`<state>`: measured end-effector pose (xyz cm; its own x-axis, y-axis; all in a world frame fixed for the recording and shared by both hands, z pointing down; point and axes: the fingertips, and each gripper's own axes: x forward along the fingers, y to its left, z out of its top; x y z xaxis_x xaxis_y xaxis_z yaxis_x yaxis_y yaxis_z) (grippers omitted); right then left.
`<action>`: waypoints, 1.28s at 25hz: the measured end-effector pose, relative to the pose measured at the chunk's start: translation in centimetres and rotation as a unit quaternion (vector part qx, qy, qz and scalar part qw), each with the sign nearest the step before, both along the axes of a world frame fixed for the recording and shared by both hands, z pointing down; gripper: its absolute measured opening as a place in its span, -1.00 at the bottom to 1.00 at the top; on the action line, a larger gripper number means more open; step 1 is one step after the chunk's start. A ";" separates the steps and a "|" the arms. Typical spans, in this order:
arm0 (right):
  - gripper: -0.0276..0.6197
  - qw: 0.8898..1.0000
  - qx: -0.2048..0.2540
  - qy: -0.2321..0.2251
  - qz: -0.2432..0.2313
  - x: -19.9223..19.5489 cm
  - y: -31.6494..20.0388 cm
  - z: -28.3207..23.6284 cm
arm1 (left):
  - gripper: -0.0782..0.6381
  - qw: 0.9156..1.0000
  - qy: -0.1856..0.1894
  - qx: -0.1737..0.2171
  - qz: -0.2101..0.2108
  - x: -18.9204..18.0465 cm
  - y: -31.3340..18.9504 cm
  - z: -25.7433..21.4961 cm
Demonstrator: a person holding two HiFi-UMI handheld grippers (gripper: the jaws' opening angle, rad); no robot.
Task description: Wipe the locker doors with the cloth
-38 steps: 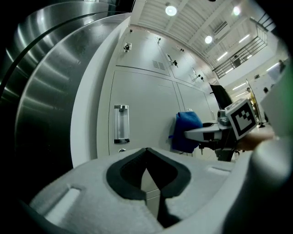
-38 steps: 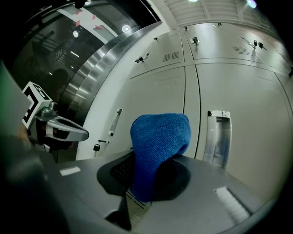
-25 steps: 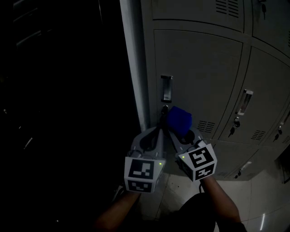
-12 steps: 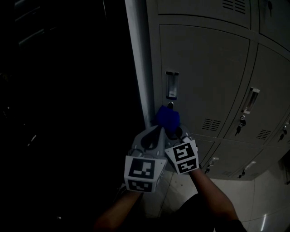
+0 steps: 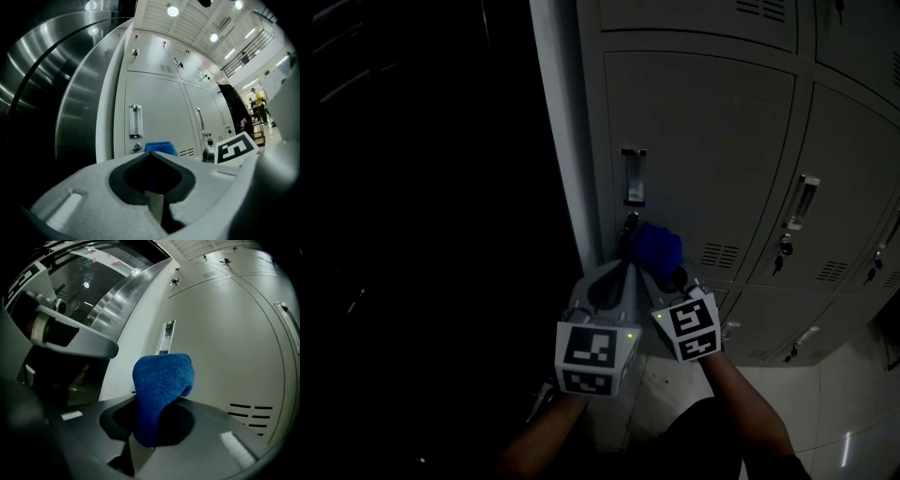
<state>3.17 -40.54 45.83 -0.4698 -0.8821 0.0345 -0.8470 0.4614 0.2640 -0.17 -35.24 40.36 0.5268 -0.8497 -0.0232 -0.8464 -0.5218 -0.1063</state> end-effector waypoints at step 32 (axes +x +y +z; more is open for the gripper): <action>-0.70 0.992 -0.010 -0.037 0.117 13.9 4.2 -1.6 | -0.77 0.999 0.004 -0.013 0.047 6.0 -1.2 0.8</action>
<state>17.04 -36.31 44.27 -0.2532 -0.9671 0.0264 -0.9486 0.2535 0.1893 5.82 -36.47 41.19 0.6043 -0.7968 -0.0064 -0.7942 -0.6017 -0.0848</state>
